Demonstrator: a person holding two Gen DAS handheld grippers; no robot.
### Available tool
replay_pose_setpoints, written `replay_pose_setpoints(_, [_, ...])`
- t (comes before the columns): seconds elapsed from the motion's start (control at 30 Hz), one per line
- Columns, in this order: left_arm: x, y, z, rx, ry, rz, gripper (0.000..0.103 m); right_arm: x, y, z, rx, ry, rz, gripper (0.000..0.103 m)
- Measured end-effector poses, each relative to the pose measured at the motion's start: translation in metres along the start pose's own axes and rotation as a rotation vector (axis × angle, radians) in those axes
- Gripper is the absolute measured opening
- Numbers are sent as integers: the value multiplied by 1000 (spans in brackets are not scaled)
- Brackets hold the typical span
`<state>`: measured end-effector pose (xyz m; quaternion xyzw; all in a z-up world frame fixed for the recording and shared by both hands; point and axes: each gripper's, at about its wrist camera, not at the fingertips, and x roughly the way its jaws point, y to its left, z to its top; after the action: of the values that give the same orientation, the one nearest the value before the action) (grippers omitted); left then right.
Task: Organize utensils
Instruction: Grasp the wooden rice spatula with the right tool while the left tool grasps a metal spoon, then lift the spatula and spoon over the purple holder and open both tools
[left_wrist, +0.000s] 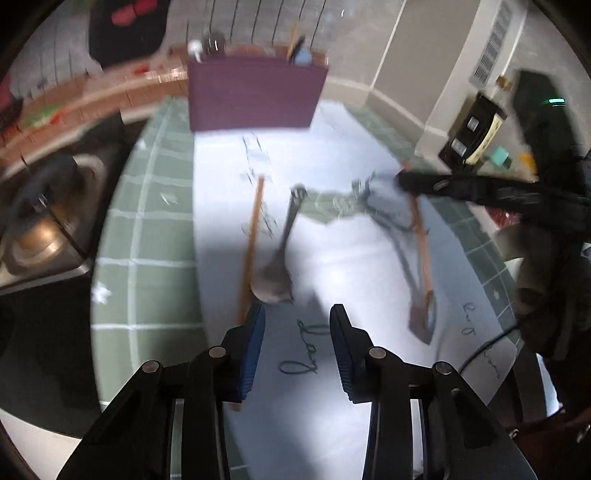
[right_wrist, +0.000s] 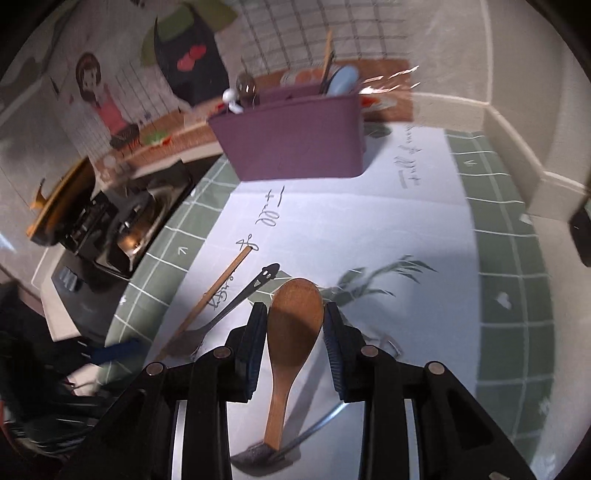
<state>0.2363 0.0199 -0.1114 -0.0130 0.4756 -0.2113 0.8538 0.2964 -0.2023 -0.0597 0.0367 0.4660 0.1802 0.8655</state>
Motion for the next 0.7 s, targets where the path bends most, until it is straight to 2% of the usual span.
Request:
replay_pose_setpoints(0.1, [13, 5, 3, -36, 34, 11, 37, -15, 0, -6, -9, -31, -23, 29])
replay_pose_setpoints(0.27, [20, 13, 14, -63, 19, 26, 37, -28, -3, -7, -5, -66, -37, 29])
replay_pose_setpoints(0.43, [29, 9, 23, -7, 8, 52, 37, -35, 1, -2, -16, -86, -46, 29])
replay_pose_setpoints(0.6, [34, -11, 18, 111, -11, 141, 37, -46, 5, 3, -28, -122, -51, 29])
replay_pose_setpoints(0.7, [34, -13, 18, 101, -20, 162, 35, -50, 5, 6, -30, -135, -52, 29])
